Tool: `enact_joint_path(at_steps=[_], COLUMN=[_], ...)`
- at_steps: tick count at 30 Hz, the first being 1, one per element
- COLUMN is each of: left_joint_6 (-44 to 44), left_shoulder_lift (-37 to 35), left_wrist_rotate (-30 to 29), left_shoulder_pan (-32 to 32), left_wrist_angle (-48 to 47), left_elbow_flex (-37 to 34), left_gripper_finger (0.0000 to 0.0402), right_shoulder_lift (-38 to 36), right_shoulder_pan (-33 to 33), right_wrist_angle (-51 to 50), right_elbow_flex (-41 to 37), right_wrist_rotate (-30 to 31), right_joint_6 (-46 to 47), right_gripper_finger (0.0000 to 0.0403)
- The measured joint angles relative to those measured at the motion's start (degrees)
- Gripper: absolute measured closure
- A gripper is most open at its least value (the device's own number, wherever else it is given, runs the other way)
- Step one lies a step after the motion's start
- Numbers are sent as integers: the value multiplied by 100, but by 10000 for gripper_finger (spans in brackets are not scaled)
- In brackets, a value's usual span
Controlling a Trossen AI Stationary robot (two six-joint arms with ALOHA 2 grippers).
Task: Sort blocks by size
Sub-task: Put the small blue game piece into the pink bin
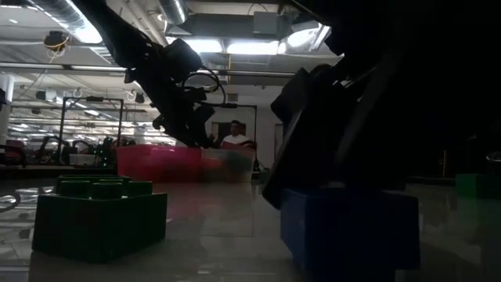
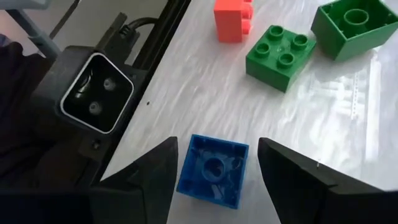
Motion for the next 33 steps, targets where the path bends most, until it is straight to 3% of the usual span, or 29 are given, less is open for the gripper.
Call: enact_joint_path(at_steps=[23, 33], left_joint_6=[232, 357], left_shoulder_lift=[0, -77], left_wrist_rotate=[2, -1], left_shoulder_pan=[-1, -60], left_wrist_angle=[40, 240], left_elbow_flex=[0, 0], left_gripper_finger=[169, 169], right_shoulder_lift=[0, -2], right_shoulder_pan=[-118, -203], right_wrist_angle=[-420, -376], right_elbow_flex=[0, 0], right_wrist_rotate=[-1, -219], right_joint_6=[270, 146], right_gripper_finger=[184, 267])
